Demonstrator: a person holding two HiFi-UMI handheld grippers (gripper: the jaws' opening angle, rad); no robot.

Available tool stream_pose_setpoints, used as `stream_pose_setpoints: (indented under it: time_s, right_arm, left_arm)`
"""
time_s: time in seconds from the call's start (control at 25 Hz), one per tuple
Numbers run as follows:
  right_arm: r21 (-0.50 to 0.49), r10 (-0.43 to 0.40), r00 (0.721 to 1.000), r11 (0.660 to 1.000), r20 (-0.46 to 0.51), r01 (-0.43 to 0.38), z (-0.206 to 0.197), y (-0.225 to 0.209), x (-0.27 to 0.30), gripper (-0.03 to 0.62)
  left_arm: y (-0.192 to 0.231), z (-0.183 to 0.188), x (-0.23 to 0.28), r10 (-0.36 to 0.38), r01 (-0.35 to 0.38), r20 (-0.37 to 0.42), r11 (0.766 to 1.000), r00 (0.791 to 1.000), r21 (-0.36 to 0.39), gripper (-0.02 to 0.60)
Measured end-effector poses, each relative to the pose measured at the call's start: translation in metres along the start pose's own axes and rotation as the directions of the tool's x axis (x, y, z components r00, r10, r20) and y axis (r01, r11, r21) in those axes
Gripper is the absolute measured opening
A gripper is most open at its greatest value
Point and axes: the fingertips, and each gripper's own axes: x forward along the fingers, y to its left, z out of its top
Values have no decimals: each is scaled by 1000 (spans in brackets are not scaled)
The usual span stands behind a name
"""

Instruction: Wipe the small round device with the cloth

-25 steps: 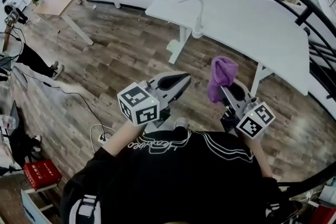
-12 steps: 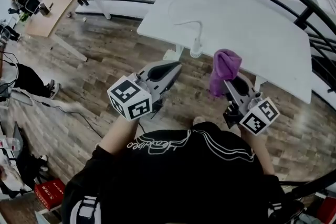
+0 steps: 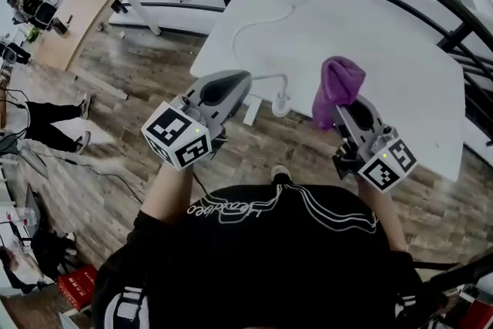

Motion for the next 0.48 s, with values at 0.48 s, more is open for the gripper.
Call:
stream_pose_setpoints:
  time_s: [0.48]
  right_arm:
    - [7,30,999,1000,-12,-30,11,-104,68,72]
  left_arm:
    - [94,-2,90,-69,94,-141,978,988,184,87]
